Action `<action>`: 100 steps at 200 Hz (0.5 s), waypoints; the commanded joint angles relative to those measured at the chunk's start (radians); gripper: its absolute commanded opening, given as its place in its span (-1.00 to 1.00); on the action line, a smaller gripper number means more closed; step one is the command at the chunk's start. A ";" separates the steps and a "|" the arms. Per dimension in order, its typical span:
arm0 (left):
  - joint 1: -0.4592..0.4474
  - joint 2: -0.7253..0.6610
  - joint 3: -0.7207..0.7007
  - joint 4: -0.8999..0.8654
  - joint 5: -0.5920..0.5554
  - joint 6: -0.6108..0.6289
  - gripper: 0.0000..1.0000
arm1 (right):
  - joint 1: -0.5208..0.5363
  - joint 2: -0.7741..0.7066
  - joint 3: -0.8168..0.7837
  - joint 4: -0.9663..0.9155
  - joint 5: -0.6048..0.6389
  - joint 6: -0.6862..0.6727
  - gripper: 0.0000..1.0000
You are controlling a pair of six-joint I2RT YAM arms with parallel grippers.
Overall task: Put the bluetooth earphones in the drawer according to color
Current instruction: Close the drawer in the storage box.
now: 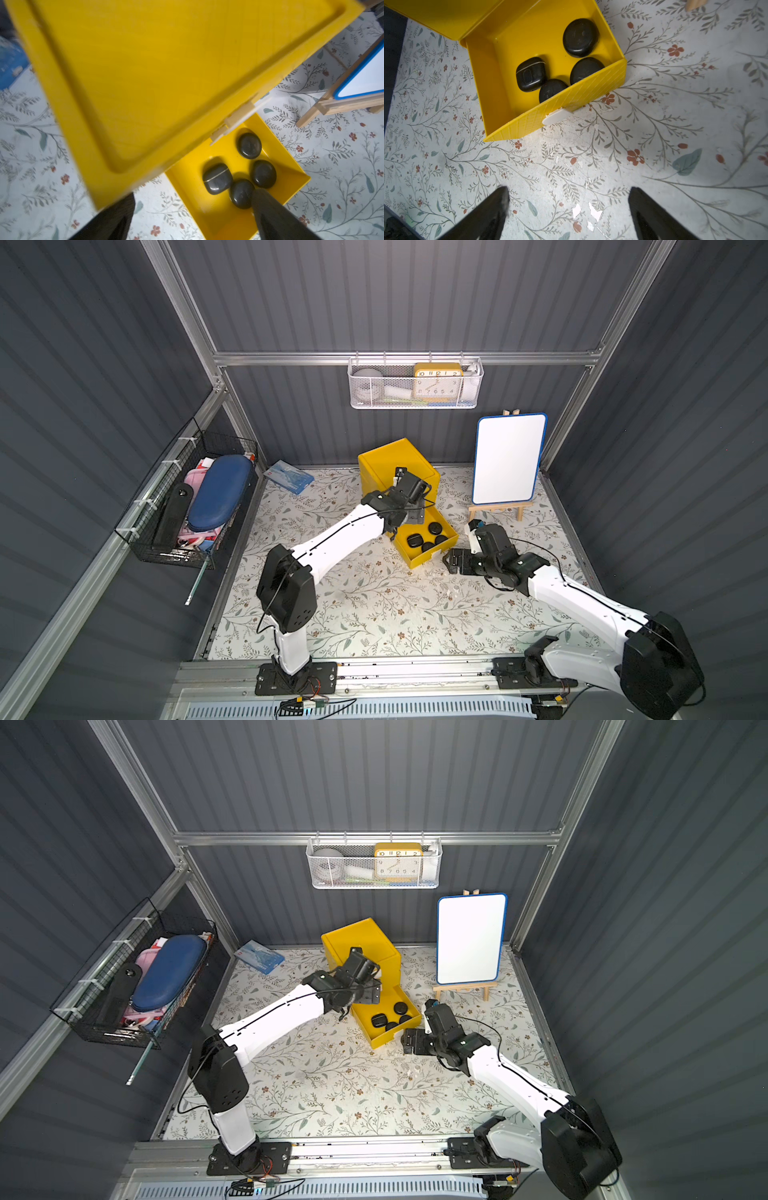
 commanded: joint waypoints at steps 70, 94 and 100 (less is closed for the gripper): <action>0.212 -0.022 0.124 0.117 0.231 0.086 0.99 | -0.003 0.162 0.039 0.091 0.071 0.023 -0.18; 0.272 0.021 0.166 0.118 0.274 0.096 0.99 | -0.003 0.206 0.063 0.127 0.085 0.015 -0.45; 0.285 0.034 0.175 0.118 0.283 0.097 0.99 | -0.004 0.218 0.071 0.134 0.085 0.014 -0.48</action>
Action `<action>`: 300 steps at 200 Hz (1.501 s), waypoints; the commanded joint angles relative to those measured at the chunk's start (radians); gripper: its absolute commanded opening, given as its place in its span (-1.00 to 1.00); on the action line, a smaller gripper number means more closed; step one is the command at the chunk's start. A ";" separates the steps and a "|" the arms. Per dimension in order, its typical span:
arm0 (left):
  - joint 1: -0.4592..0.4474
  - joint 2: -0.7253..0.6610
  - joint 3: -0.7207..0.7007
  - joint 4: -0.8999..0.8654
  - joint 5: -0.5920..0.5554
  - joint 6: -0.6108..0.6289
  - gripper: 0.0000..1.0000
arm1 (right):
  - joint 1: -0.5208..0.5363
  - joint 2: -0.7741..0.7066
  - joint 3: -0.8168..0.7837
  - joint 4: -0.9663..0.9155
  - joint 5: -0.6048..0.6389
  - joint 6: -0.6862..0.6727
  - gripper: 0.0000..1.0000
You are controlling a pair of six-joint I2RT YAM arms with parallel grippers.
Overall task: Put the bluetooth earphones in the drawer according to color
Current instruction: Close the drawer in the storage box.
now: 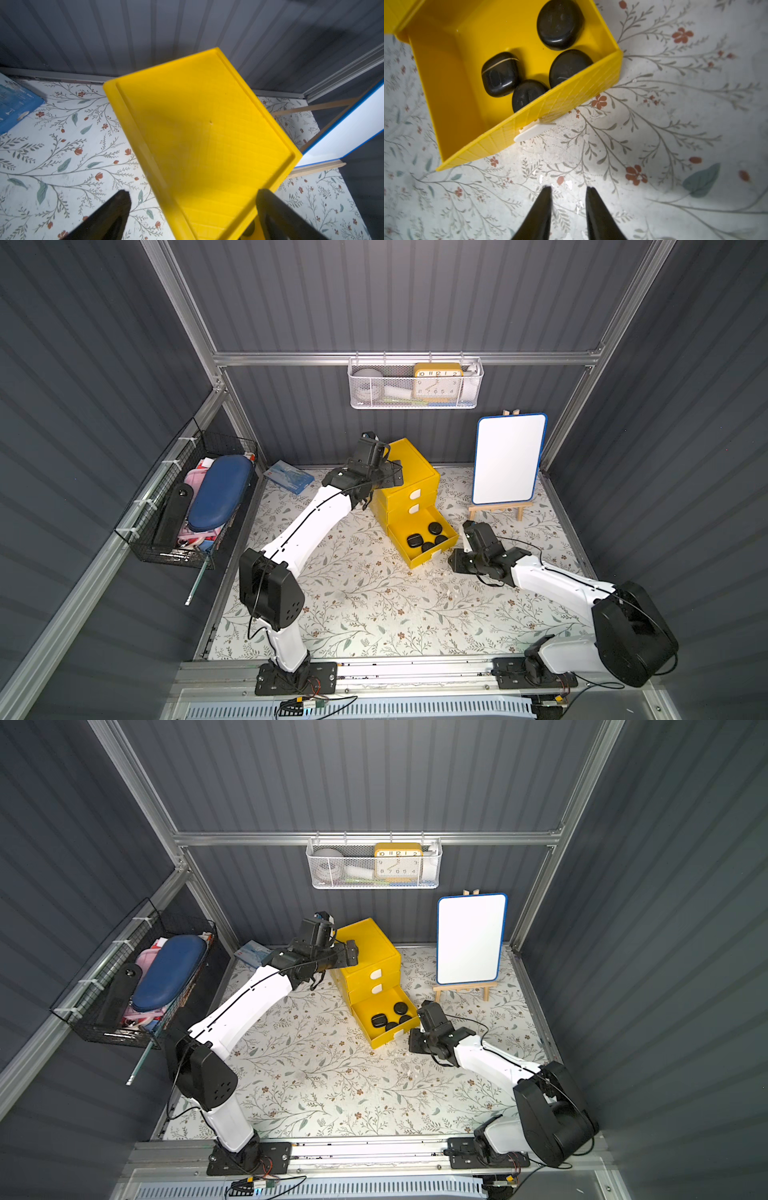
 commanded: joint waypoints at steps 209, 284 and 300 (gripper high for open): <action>0.109 0.141 -0.009 0.034 0.156 0.048 0.98 | -0.041 0.229 0.028 0.491 -0.072 0.223 -0.46; 0.108 0.136 -0.028 0.042 0.162 0.048 0.98 | -0.063 0.482 0.166 0.766 -0.256 0.358 -0.52; 0.109 0.135 -0.031 0.045 0.163 0.048 0.99 | -0.063 0.511 0.174 0.798 -0.253 0.382 -0.51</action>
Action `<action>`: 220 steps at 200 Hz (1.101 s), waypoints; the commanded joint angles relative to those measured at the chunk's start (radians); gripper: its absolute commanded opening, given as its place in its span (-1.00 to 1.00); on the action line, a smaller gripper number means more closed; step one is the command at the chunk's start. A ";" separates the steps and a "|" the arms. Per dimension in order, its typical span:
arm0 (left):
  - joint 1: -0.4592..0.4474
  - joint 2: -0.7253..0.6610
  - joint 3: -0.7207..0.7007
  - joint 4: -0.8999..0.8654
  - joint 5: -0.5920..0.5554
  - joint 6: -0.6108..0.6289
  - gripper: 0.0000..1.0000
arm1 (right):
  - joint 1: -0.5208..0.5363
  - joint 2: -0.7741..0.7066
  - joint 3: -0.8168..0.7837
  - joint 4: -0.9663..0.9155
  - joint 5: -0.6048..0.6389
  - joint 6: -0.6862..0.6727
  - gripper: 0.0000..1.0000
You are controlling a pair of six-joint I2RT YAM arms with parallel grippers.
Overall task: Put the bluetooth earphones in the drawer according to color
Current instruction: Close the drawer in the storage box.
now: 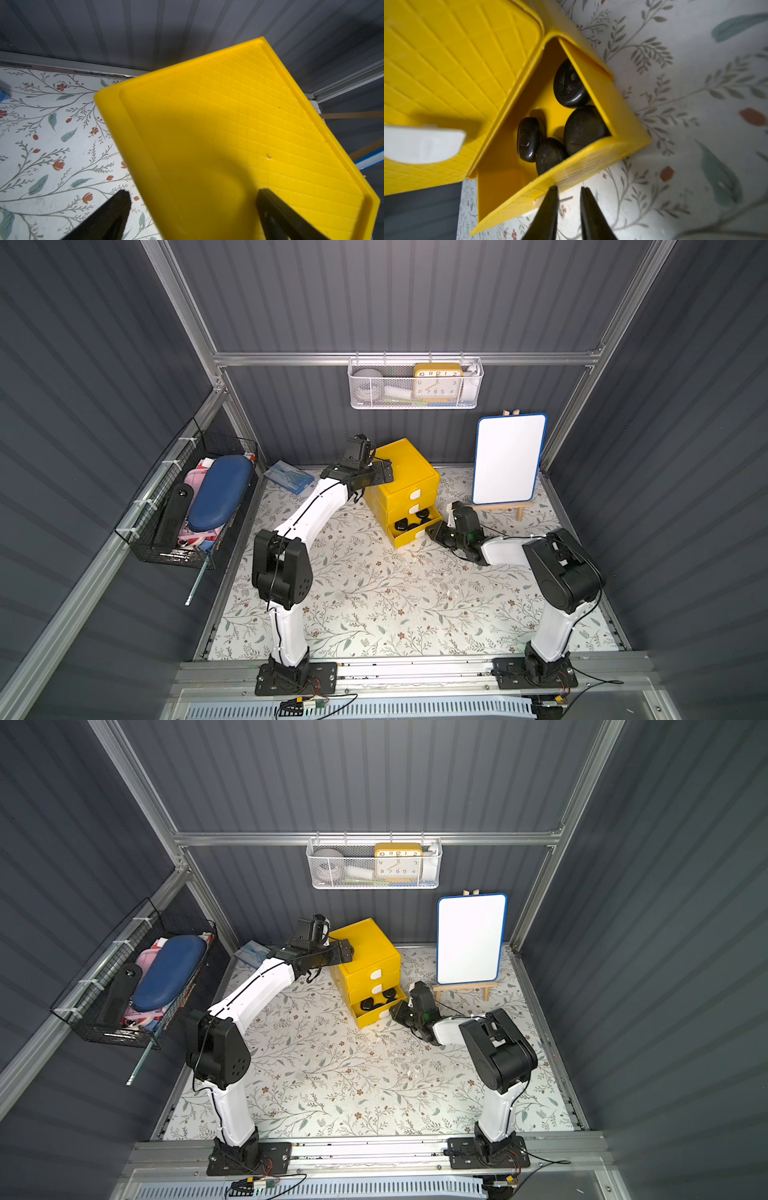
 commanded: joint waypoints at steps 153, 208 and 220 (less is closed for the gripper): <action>0.005 -0.130 -0.069 -0.023 0.042 0.015 0.99 | 0.008 -0.004 -0.026 0.147 -0.068 0.082 -0.47; 0.040 -0.223 -0.087 -0.001 0.083 -0.020 0.99 | -0.001 -0.303 -0.014 -0.259 -0.018 -0.135 0.16; 0.055 -0.231 -0.091 0.018 0.120 -0.029 0.99 | -0.006 -0.339 0.022 -0.323 -0.017 -0.166 0.31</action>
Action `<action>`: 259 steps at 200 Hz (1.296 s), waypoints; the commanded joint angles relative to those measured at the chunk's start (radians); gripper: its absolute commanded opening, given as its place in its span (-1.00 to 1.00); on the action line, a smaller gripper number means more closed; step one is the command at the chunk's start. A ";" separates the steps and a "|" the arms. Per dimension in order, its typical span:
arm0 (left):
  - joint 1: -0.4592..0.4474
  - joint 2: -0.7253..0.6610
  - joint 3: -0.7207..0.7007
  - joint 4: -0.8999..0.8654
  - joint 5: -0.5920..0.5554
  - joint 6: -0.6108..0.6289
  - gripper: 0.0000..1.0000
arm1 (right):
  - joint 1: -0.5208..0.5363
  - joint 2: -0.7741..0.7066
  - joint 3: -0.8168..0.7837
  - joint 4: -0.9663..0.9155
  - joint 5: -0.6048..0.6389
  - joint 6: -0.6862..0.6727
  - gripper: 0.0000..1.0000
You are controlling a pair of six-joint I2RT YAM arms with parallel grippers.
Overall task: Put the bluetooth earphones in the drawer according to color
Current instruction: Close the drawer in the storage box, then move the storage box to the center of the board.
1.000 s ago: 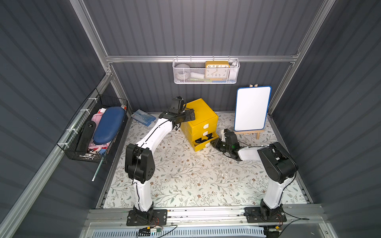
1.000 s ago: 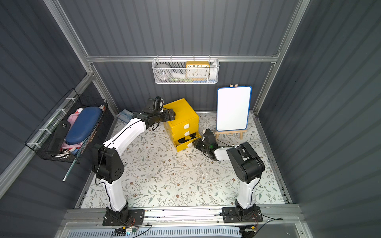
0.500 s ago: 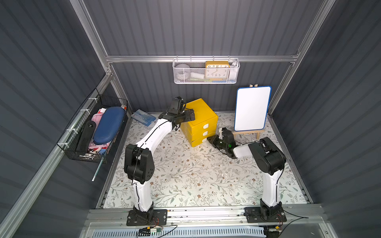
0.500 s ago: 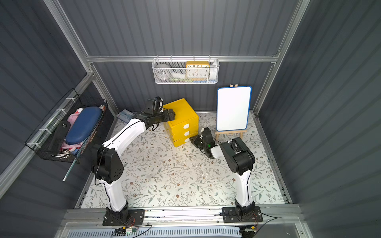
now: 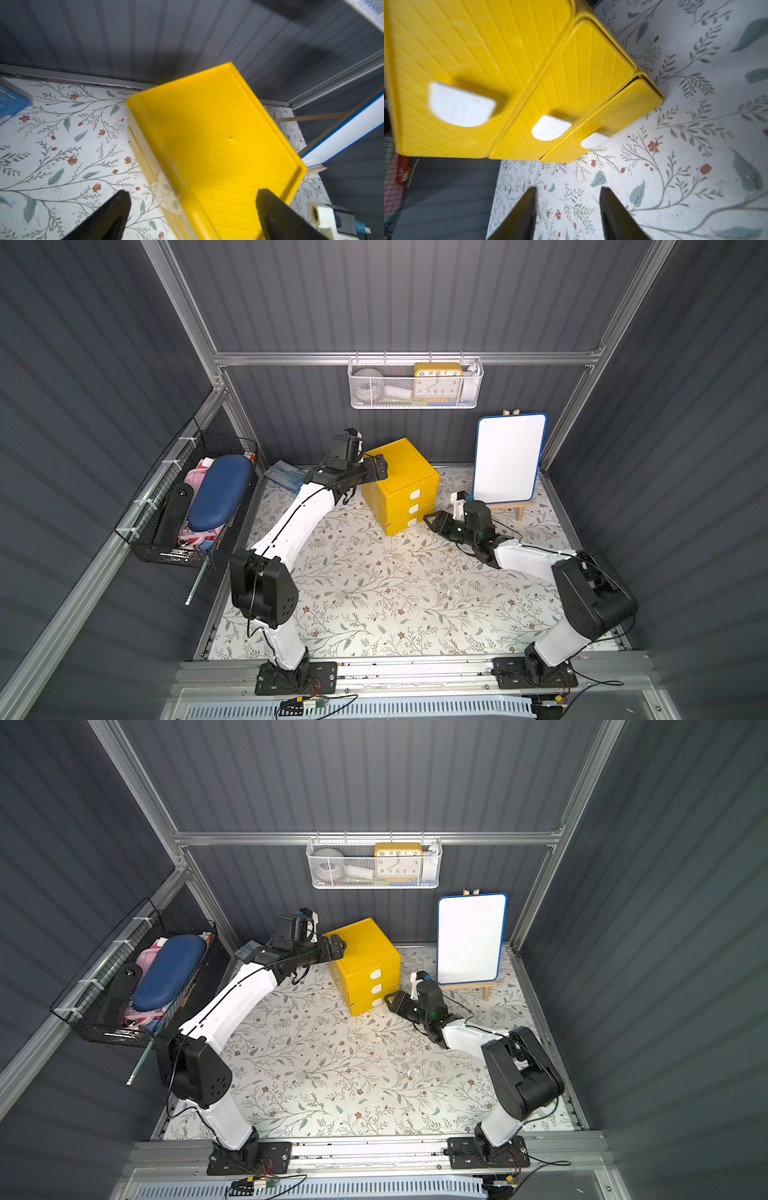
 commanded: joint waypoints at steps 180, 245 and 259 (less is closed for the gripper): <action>0.120 0.105 -0.095 0.162 0.356 -0.088 0.99 | -0.126 0.422 1.055 -0.891 -0.167 -0.453 0.81; 0.121 0.125 -0.134 0.203 0.425 -0.011 0.90 | -0.053 0.333 0.900 -0.861 -0.217 -0.466 0.41; 0.117 0.113 -0.158 0.213 0.468 -0.007 0.78 | -0.037 0.285 0.829 -0.849 -0.213 -0.456 0.39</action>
